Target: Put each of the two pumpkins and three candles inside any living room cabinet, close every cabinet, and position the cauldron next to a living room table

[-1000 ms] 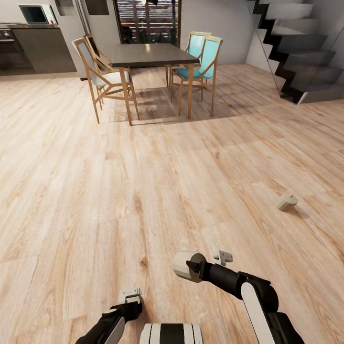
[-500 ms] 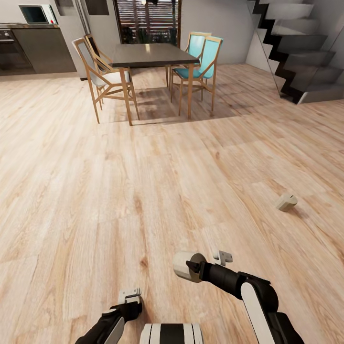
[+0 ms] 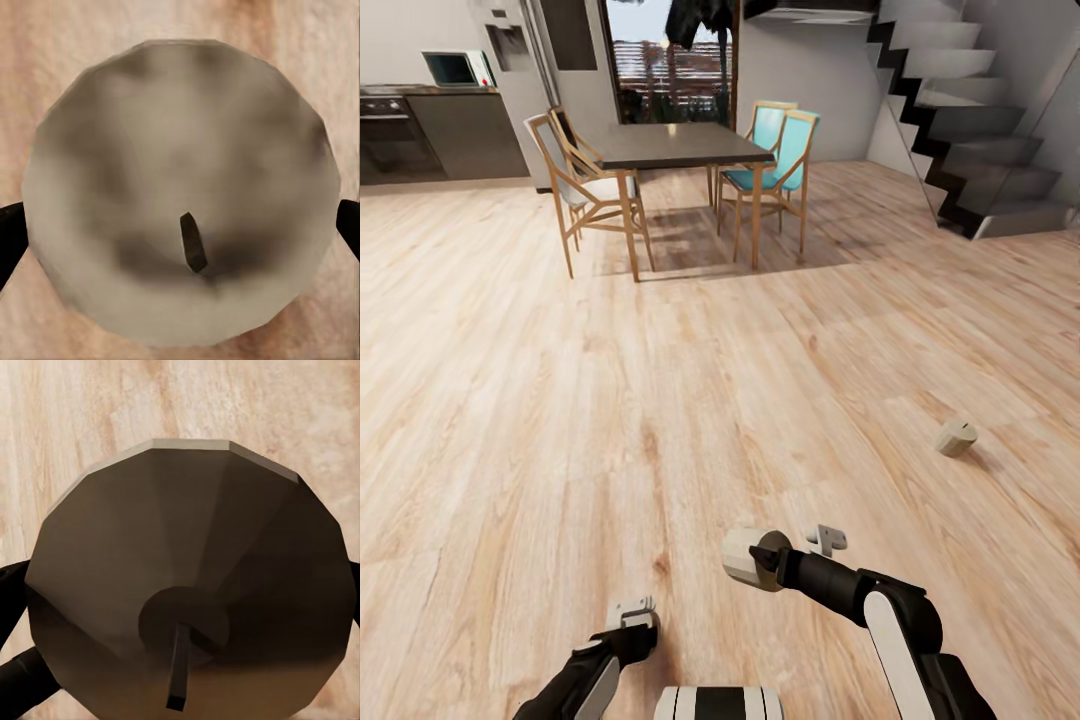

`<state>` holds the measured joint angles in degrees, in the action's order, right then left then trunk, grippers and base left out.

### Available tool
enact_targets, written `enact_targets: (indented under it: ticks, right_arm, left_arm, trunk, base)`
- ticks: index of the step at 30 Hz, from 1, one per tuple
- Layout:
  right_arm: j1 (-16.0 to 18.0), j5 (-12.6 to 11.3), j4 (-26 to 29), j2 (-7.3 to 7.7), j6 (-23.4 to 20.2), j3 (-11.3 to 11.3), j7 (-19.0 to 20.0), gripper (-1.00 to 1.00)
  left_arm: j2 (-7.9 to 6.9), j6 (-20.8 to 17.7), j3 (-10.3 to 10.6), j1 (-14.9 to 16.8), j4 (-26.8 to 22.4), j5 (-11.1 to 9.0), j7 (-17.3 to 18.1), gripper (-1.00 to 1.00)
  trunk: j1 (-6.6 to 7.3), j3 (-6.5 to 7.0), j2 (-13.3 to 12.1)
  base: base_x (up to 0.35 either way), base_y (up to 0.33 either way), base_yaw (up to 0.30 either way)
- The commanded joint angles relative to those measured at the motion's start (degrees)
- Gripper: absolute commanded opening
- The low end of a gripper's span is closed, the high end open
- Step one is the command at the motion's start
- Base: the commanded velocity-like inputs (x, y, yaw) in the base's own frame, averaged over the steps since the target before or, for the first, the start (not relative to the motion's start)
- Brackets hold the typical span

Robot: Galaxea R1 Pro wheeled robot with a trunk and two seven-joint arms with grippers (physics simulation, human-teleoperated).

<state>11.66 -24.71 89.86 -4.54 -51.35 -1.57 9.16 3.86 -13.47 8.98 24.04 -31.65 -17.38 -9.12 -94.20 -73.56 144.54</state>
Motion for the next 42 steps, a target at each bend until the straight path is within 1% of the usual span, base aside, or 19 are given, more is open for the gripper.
enact_targets:
  ticks: [1,6,8,14,16,19,20,22,23,26,28,32,35,36,37,38,40,41,42]
  right_arm:
    - [0.0,0.5,0.0,-0.01,-0.2,0.1,0.5,-1.00]
    - [0.0,0.4,0.0,0.02,-0.2,0.1,0.5,-1.00]
    - [0.0,0.4,0.0,0.01,-0.2,0.1,0.5,-1.00]
    - [0.0,0.5,0.0,0.03,-0.2,0.1,0.5,-1.00]
    - [0.0,0.5,0.0,0.02,-0.2,0.1,0.5,-1.00]
    - [0.0,0.5,0.0,0.02,-0.2,0.2,0.5,-1.00]
    - [0.0,0.5,0.0,0.03,-0.2,0.2,0.5,-1.00]
    - [0.0,0.5,0.0,0.04,-0.2,0.2,0.5,-1.00]
    - [0.0,0.5,-0.1,0.05,-0.2,0.2,0.5,-1.00]
    - [0.0,0.7,-0.3,0.05,-0.2,0.2,0.5,-1.00]
    - [0.0,0.9,-0.3,0.05,-0.3,0.2,0.4,-1.00]
    - [0.0,1.2,-1.0,0.18,-0.3,0.3,-0.3,-1.00]
    - [0.0,1.4,-2.0,0.27,-0.2,0.4,-1.1,-1.00]
    - [0.0,1.4,-2.3,0.26,-0.2,0.4,-2.5,-1.00]
    - [0.0,1.4,-2.4,0.25,-0.2,0.4,-3.4,-1.00]
    - [0.0,1.3,-2.6,0.20,-0.1,0.4,-5.7,-1.00]
    - [0.0,1.2,-2.7,0.10,0.1,0.1,-10.0,-1.00]
    - [0.0,1.2,-2.8,0.07,0.2,0.1,-10.7,-1.00]
    - [0.0,1.2,-2.8,0.03,0.3,0.0,-11.8,-1.00]
  left_arm:
    - [-0.06,-0.3,0.3,0.0,-0.7,-0.7,-0.5,-1.00]
    - [-0.19,-3.1,0.2,-0.4,-11.2,-0.8,-0.6,-1.00]
    - [-0.22,-3.8,0.2,-0.7,-13.4,-0.8,-0.6,-1.00]
    - [-0.25,-4.8,0.2,-0.9,-16.9,-0.9,-0.7,-1.00]
    - [-0.25,-6.3,0.1,-0.9,-17.8,-0.9,-0.8,-1.00]
    - [-0.23,-10.2,0.0,-0.9,-19.6,-1.0,-0.9,-1.00]
    - [-0.23,-10.8,0.0,-0.9,-20.1,-1.0,-1.0,-1.00]
    - [-0.23,-11.9,-0.1,-1.0,-21.7,-1.1,-2.7,-1.00]
    - [-0.20,-12.5,-0.1,-1.4,-23.1,-1.2,-6.5,-1.00]
    - [-0.12,-13.0,-0.1,-2.1,-25.2,-1.4,-11.9,-1.00]
    - [-0.11,-13.2,-0.1,-2.6,-26.2,-1.4,-13.0,-1.00]
    - [0.03,-15.8,-0.1,-5.9,-32.4,-1.5,-14.6,-1.00]
    - [0.08,-18.0,-0.2,-9.6,-39.2,-1.5,-14.9,-1.00]
    - [0.09,-19.1,-0.2,-11.2,-41.8,-1.5,-15.0,-1.00]
    - [0.09,-19.6,-0.2,-11.9,-42.8,-1.6,-15.0,-1.00]
    - [0.09,-20.3,-0.2,-13.1,-44.6,-2.0,-15.0,-1.00]
    - [0.03,-21.0,-0.2,-14.5,-46.4,-3.5,-15.1,-1.00]
    - [-0.01,-21.1,-0.2,-14.7,-46.6,-4.1,-15.1,-1.00]
    - [-0.07,-21.3,-0.2,-15.2,-47.0,-5.1,-15.1,-1.00]
  trunk:
    - [0.03,0.18,0.0]
    - [0.16,1.29,-0.1]
    - [0.21,1.73,-0.1]
    - [0.21,1.73,-0.1]
    - [0.21,1.73,-0.1]
    - [0.29,2.40,-0.1]
    - [0.31,2.62,-0.1]
    - [0.37,3.06,-0.2]
    - [0.39,3.28,-0.2]
    - [0.47,3.95,-0.2]
    - [0.52,4.39,-0.3]
    - [0.62,5.28,-0.3]
    - [0.70,5.94,-0.3]
    - [0.73,6.16,-0.4]
    - [0.75,6.38,-0.4]
    - [0.78,6.61,-0.4]
    - [0.83,7.05,-0.4]
    - [0.86,7.27,-0.4]
    - [0.88,7.49,-0.4]
  base:
    - [0.000,0.000,0.000]
    - [0.000,0.000,0.000]
    - [0.000,0.000,0.000]
    - [0.000,0.000,0.000]
    - [0.000,0.000,0.000]
    - [0.000,0.000,0.000]
    - [0.000,0.000,0.000]
    - [0.000,0.000,0.000]
    - [0.000,0.000,0.000]
    - [0.000,0.000,0.000]
    - [0.000,0.000,0.000]
    - [0.000,0.000,0.000]
    - [0.000,0.000,0.000]
    - [0.000,0.000,0.000]
    - [0.000,0.000,0.000]
    - [0.000,0.000,0.000]
    - [0.000,0.000,0.000]
    - [0.000,0.000,0.000]
    - [0.000,0.000,0.000]
